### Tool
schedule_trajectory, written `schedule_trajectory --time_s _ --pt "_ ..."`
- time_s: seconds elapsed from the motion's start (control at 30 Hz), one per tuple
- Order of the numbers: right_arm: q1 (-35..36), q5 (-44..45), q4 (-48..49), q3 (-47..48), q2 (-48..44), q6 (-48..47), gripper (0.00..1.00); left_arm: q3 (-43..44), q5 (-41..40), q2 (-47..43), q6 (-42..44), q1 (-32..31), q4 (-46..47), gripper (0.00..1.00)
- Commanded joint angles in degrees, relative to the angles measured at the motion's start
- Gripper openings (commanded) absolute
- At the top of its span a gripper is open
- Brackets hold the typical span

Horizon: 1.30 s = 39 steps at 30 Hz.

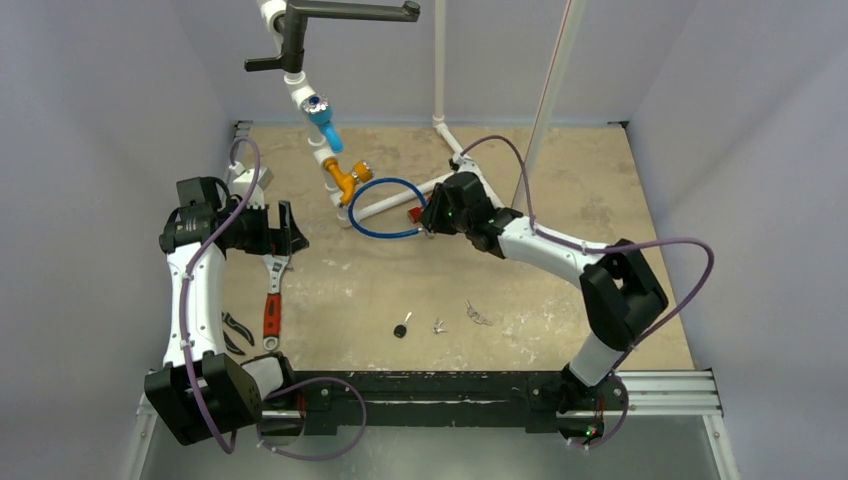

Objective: Unlock with the key
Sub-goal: Move the lock to the center of the board.

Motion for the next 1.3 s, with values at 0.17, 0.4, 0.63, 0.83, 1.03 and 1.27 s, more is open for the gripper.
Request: schedule_trajectory --time_s 0.17,0.4,0.63,0.83,1.03,1.27 --pt "5.1 4.5 -5.0 -9.5 -13.6 -0.8 0.00 2.3 1.7 0.4 0.5 0.5 -0.2 0.97" --pt "7.1 -0.7 -1.8 -10.1 -14.1 -3.6 0.00 3.1 2.8 0.2 0.1 0.5 -1.0 0.97" --pt "14.3 -0.1 0.8 0.2 -1.1 -8.4 0.00 2.5 4.8 0.0 1.6 0.4 -2.4 0.96" --pt "15.1 -0.2 4.3 6.0 8.7 -8.3 0.00 3.4 4.1 -0.1 3.7 0.5 -5.1 0.95" --pt "15.6 2.1 2.0 11.3 15.0 -9.2 0.06 4.3 4.0 -0.1 5.2 0.5 -6.9 0.94" --pt "15.4 3.3 -0.6 14.0 15.4 -11.0 0.55 4.8 4.4 0.8 4.5 0.5 -6.9 0.94"
